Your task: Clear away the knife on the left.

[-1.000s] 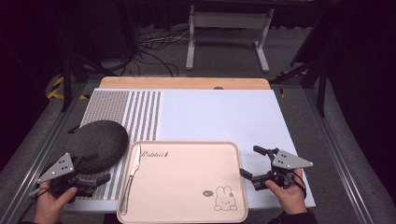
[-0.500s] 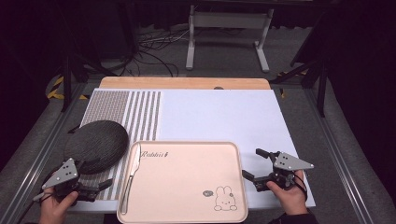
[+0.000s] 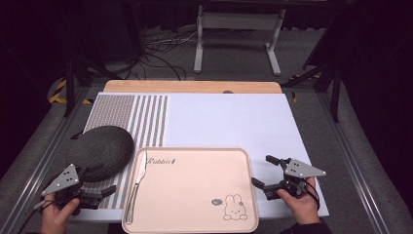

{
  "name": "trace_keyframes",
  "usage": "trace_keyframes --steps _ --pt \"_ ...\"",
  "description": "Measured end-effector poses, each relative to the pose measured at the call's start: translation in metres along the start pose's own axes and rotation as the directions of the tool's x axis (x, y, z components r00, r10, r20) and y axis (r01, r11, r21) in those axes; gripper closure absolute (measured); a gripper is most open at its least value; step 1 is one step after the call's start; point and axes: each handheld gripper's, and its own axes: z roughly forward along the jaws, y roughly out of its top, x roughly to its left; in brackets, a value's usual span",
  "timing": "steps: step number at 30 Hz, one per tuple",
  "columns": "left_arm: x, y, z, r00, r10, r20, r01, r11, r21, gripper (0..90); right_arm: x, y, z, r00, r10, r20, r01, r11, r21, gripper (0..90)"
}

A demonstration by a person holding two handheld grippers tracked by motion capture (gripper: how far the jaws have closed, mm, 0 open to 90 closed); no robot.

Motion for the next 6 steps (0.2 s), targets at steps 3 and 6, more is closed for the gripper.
trace_keyframes --steps 3,6 --pt "0.0004 0.0 -0.0013 1.0 -0.008 0.0 0.008 0.9999 -0.007 4.6 -0.0001 0.0003 -0.0003 1.0 0.001 0.0 -0.001 1.0 -0.003 3.4" --pt "-0.0005 0.0023 -0.0054 0.9999 -0.008 0.011 0.008 0.9996 -0.028 2.9 0.0001 0.0011 -0.0008 1.0 -0.001 0.007 0.001 1.0 0.002 3.5"
